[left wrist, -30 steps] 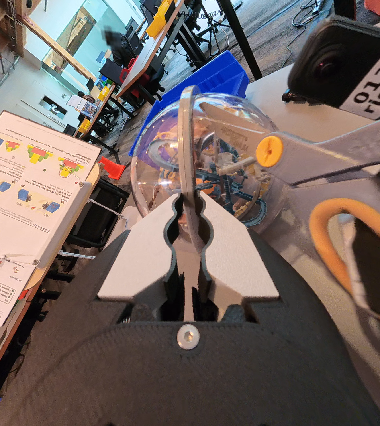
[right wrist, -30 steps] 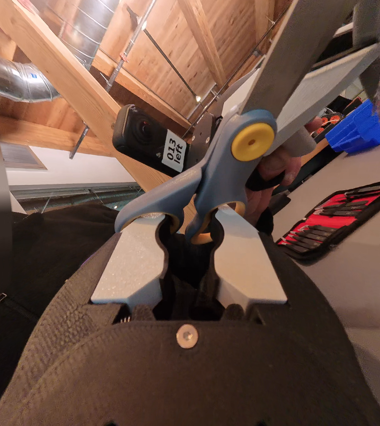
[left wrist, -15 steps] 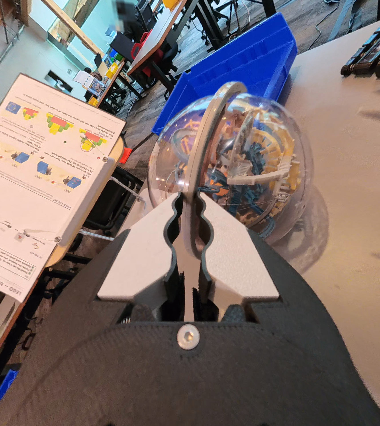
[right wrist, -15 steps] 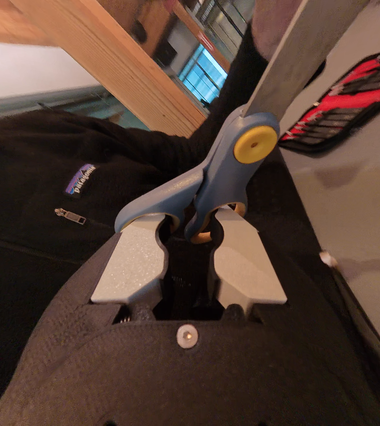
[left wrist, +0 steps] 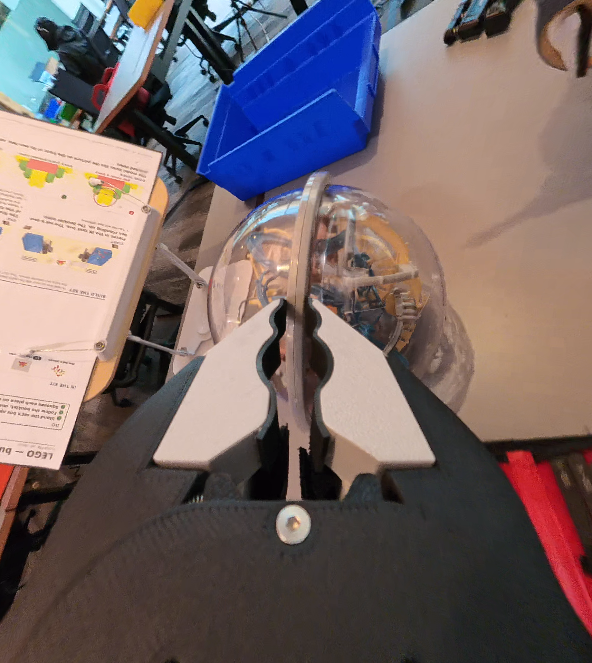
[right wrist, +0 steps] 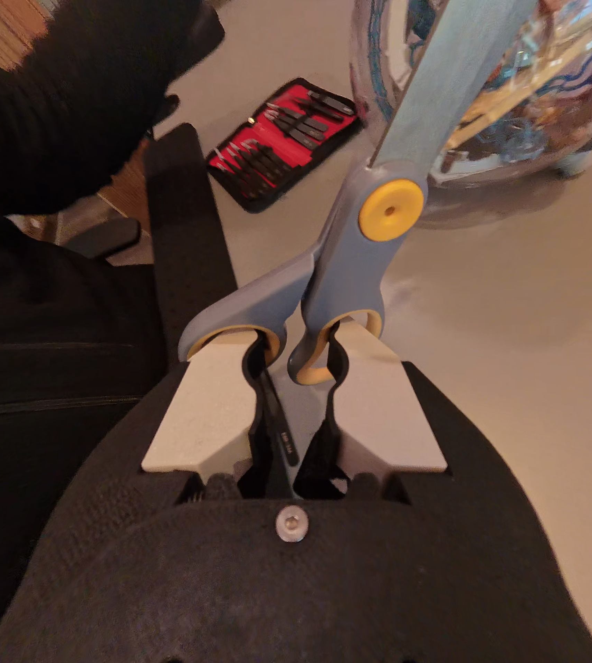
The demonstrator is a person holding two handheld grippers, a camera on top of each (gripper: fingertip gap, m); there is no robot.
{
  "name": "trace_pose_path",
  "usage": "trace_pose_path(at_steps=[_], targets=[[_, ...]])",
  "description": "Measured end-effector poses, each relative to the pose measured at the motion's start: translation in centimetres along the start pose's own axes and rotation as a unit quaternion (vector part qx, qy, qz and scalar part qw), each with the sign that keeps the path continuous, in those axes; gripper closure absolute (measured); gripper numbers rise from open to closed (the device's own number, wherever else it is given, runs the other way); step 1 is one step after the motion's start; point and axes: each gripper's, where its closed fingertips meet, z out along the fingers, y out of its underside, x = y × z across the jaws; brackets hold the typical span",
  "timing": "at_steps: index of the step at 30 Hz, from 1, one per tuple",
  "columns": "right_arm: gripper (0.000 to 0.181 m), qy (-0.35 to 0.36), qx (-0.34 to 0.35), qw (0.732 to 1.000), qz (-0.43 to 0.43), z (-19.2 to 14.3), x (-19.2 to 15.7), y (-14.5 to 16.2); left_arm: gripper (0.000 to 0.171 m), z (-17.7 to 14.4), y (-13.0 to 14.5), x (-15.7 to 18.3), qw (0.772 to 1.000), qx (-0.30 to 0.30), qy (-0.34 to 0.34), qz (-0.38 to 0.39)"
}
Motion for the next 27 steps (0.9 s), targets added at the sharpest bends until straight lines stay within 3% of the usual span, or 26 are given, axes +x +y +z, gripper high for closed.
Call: trace_pose_path(at_steps=[4, 11, 17, 20, 27], targets=[[0.154, 0.034, -0.044, 0.998, -0.029, 1.4, 2.5, -1.2, 0.163, -1.5, 3.3, -2.7, 1.0, -0.02, -0.007, -0.023], [0.156, 0.041, -0.083, 0.994, -0.062, 5.3, 5.3, -3.8, 0.162, -1.6, 5.4, -4.8, 0.993, -0.014, -0.075, -0.093], [0.161, 0.033, -0.078, 0.994, -0.07, 7.5, 5.6, -4.7, 0.159, -1.7, 5.8, -4.4, 0.986, 0.008, -0.114, -0.121], [0.161, 0.017, -0.06, 0.996, -0.065, 8.3, 5.3, -5.2, 0.153, -1.7, 5.2, -3.6, 0.986, 0.021, -0.098, -0.135], [0.161, 0.063, -0.062, 0.992, -0.09, 8.3, 6.6, -5.0, 0.139, -0.6, 5.6, -1.4, 0.989, 0.031, -0.064, -0.133]])
